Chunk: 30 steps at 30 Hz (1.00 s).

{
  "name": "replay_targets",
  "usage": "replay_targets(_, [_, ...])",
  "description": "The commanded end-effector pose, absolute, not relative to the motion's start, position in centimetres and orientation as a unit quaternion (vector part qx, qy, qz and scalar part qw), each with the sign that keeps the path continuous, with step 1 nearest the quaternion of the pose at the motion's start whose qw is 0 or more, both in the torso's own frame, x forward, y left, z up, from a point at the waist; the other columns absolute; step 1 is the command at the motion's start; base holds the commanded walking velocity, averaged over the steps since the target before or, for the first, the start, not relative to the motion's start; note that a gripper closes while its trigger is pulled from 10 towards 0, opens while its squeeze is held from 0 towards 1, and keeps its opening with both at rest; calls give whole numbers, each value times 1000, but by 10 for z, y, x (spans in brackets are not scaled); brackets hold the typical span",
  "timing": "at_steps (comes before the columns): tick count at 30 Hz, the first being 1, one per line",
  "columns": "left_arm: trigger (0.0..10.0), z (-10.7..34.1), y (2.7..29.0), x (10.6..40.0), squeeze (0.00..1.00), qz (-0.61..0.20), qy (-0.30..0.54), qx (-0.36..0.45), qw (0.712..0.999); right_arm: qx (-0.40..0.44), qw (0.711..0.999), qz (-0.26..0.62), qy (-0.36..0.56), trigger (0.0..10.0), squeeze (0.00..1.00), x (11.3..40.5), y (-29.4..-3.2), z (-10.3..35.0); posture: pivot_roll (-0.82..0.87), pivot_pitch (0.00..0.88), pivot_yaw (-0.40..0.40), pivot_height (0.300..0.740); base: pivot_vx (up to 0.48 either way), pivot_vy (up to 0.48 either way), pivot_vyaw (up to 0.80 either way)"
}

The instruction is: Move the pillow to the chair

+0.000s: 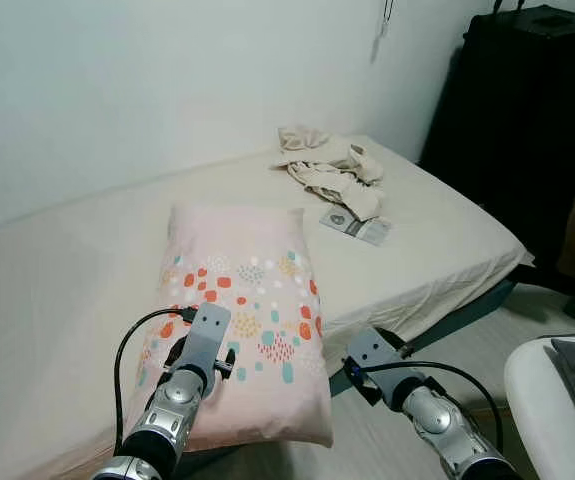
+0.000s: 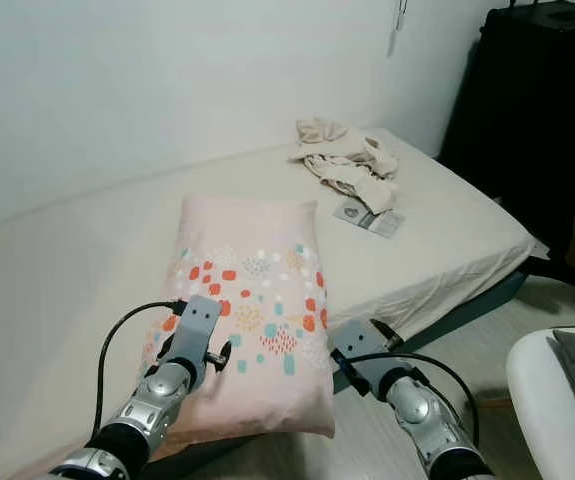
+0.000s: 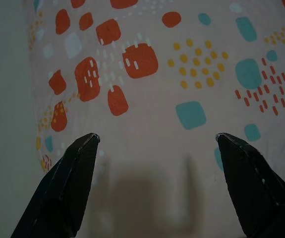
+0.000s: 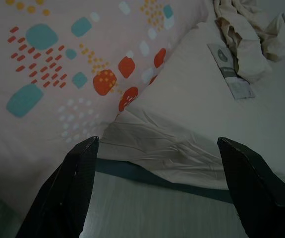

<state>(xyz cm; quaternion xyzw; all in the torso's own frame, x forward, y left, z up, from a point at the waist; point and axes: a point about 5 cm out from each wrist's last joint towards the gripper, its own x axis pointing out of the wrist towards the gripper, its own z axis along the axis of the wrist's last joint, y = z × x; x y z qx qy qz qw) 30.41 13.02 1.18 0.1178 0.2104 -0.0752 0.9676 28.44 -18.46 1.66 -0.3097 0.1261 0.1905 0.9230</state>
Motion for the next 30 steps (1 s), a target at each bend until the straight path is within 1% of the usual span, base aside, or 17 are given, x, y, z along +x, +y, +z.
replay_targets(1, [10000, 8, 132, 301, 0, -76, 223, 121, 964, -309, 922, 193, 128, 10000, 0, 283, -184, 16, -139, 91, 17, 740, 0, 0, 0])
replay_targets(30, [10000, 9, 136, 303, 0, -73, 222, 125, 964, -313, 921, 196, 127, 10000, 0, 286, -179, 16, -125, 76, 20, 740, 0, 0, 0])
